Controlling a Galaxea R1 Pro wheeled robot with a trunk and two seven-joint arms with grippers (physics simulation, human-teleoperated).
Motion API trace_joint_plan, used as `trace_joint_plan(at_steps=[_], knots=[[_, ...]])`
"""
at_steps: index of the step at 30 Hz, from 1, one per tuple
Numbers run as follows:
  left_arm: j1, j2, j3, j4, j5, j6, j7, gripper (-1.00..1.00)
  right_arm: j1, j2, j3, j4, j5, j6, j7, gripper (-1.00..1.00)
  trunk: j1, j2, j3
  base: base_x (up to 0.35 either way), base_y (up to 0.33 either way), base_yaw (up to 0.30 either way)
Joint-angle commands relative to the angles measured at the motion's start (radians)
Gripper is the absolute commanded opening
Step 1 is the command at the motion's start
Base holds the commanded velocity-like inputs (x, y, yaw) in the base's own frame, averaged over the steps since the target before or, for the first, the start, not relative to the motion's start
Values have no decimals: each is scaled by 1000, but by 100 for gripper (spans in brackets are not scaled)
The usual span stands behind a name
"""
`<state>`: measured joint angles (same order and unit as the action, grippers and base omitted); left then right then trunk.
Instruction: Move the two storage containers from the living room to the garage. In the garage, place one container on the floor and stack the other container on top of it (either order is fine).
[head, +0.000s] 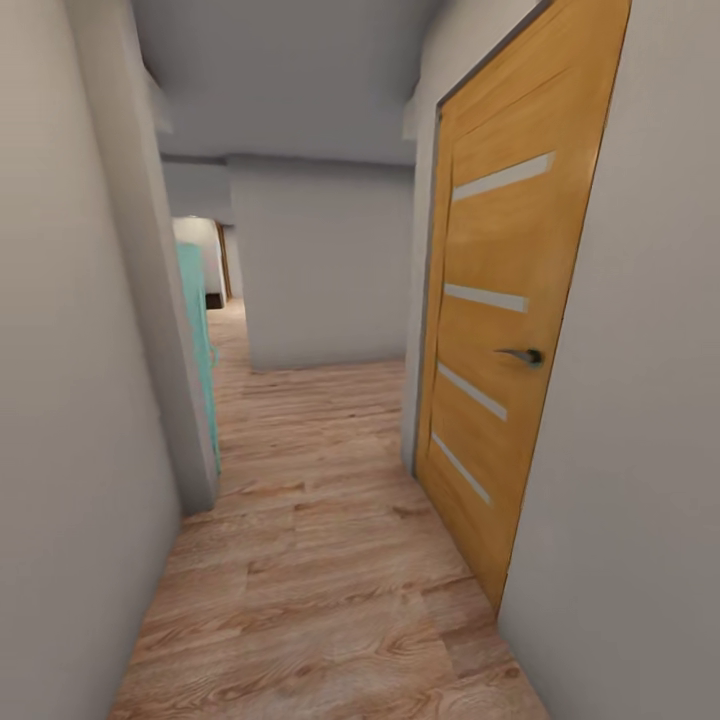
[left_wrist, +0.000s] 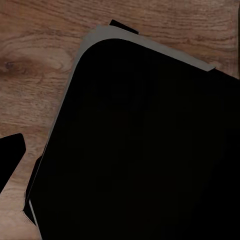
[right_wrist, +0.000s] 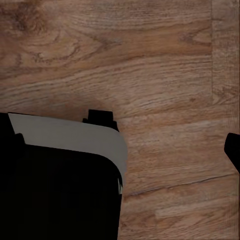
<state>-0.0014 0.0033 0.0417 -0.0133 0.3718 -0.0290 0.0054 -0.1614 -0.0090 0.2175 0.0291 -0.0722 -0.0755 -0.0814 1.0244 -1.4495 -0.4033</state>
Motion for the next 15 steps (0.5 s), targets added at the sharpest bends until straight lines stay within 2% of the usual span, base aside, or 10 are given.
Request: trace_joint_plan(at_steps=[1,6,15], knots=[[0,0,3,0,1,-2,0,100,-1,1,8,3,-8,-6,-1,100,1,0,-1,318,0,262],[0,0,3,0,1,-1,1,100,-1,-2,8,3,-8,-6,-1,100,1,0,-1,318,0,122],[0,0,0,0,-3,2,0,100,-1,-3,8,3,-8,-8,-1,100,1,0,-1,318,0,11]])
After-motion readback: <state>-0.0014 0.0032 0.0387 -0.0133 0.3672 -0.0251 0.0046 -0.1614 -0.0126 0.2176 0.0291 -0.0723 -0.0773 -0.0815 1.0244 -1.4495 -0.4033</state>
